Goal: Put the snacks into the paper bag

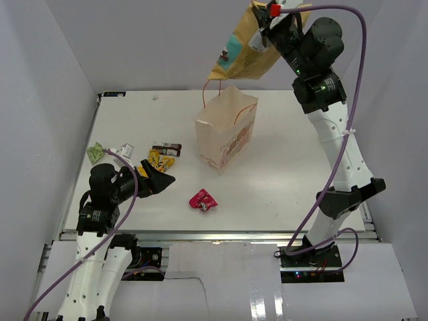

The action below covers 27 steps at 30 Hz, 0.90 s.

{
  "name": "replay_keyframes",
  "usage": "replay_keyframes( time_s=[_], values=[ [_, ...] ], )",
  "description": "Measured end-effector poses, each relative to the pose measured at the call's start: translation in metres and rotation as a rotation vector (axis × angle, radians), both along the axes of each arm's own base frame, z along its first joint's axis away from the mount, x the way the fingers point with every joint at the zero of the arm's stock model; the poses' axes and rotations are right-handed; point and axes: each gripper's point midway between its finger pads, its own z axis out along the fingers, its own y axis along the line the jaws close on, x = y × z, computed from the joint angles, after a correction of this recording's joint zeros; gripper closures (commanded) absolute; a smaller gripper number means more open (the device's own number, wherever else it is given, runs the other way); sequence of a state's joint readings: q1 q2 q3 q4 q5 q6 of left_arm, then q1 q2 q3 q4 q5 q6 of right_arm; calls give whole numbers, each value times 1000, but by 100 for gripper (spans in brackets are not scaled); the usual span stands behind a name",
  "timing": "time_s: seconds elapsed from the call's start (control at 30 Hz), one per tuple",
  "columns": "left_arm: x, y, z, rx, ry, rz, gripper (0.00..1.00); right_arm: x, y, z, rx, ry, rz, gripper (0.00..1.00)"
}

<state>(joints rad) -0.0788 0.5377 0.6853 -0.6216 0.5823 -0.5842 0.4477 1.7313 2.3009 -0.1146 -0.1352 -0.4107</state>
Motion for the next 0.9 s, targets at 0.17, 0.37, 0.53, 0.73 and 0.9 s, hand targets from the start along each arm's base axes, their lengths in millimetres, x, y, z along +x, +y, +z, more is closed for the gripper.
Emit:
replay_keyframes(
  time_s=[0.17, 0.37, 0.53, 0.73, 0.9],
  values=[
    [0, 0, 0, 1, -1, 2, 2, -2, 23, -6, -9, 1, 40, 92],
    [-2, 1, 2, 2, -12, 6, 2, 1, 29, -22, -10, 48, 55, 92],
    [0, 1, 0, 3, -4, 5, 2, -3, 31, -39, -23, 90, 62, 92],
    [4, 1, -5, 10, 17, 2, 2, -4, 26, -65, -67, 129, 31, 92],
    [5, 1, -5, 11, 12, 2, 2, 2, 27, -95, -138, 148, 11, 92]
  ],
)
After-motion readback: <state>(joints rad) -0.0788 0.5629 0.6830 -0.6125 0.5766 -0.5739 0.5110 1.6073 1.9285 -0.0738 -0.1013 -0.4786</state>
